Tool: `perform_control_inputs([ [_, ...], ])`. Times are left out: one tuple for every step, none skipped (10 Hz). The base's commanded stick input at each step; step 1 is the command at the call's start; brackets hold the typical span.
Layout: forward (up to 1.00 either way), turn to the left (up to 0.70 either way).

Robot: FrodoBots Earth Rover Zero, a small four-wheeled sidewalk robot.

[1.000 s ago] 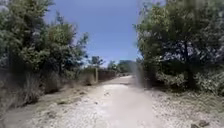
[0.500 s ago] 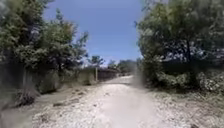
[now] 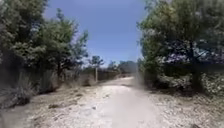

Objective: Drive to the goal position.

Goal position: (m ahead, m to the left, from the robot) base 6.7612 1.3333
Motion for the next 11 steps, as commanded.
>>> perform_control_inputs([
  [0.30,0.00],
  [0.30,0.00],
  [0.30,0.00],
  [0.30,0.00],
  [0.30,0.00],
  [0.30,0.00],
  [0.30,0.00],
  [0.30,0.00],
  [0.30,0.00],
  [0.30,0.00],
  [0.30,0.00],
])
